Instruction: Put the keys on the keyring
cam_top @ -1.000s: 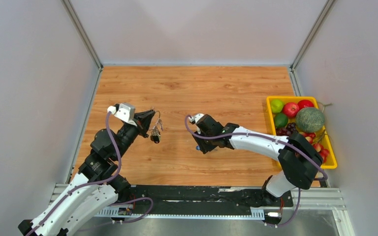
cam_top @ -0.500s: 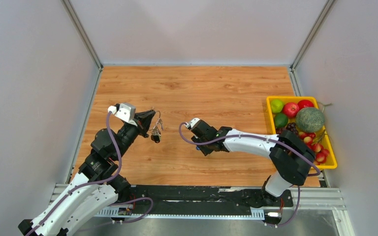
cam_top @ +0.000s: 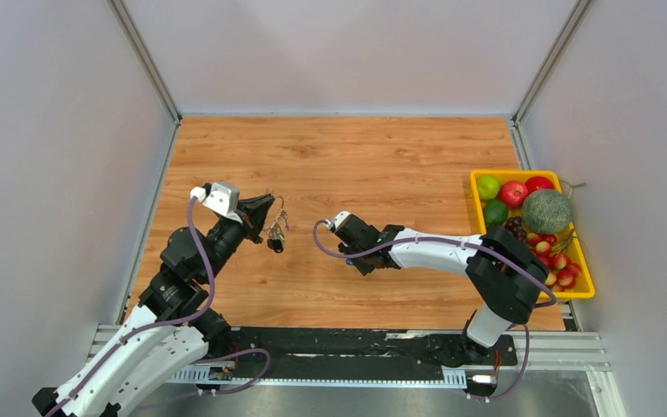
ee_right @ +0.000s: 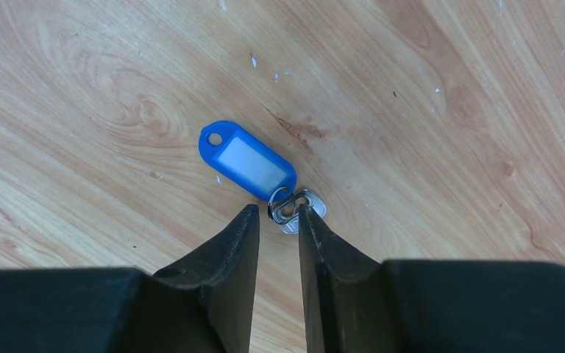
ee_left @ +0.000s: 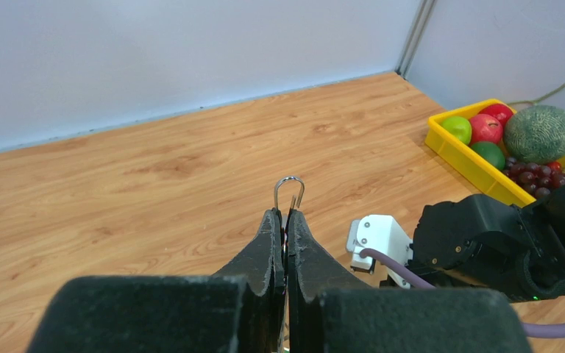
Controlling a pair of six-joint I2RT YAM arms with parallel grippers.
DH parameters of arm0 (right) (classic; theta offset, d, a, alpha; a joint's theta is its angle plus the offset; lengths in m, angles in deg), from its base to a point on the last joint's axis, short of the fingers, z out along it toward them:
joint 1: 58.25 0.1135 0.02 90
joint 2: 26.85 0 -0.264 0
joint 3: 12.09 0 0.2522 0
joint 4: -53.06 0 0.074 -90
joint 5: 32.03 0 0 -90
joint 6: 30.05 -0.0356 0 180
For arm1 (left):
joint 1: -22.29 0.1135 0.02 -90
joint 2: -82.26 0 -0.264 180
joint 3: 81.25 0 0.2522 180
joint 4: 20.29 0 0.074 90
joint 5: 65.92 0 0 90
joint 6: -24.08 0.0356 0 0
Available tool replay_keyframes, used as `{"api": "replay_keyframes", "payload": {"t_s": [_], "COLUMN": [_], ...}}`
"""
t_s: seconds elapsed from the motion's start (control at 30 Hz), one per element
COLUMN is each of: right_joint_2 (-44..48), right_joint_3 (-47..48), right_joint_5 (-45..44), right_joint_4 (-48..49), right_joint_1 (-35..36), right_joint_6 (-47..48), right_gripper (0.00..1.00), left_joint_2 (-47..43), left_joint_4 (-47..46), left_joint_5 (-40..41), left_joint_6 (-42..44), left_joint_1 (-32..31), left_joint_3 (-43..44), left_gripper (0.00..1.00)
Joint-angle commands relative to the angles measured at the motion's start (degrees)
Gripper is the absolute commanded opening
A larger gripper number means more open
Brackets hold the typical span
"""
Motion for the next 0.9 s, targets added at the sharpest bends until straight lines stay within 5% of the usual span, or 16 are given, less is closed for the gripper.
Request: {"api": "replay_keyframes", "payload": {"t_s": [0.0, 0.87], "right_joint_2": [-0.43, 4.10], "right_joint_3": [1.30, 1.75], "right_joint_5": [-0.85, -2.69], "right_joint_4": [1.45, 1.91], "right_joint_1": [0.30, 0.35], "right_joint_6": [1.03, 0.15], "right_gripper": [0.29, 0.00], "left_joint_2": [-0.34, -0.82], "left_joint_4": [-2.53, -2.52], "left_joint_5": [-0.65, -0.87], "left_joint_6": [-0.85, -0.85], "left_joint_1": [0.10, 0.10], "left_joint_3": [1.53, 1.53], "left_gripper": [0.00, 0.00]}}
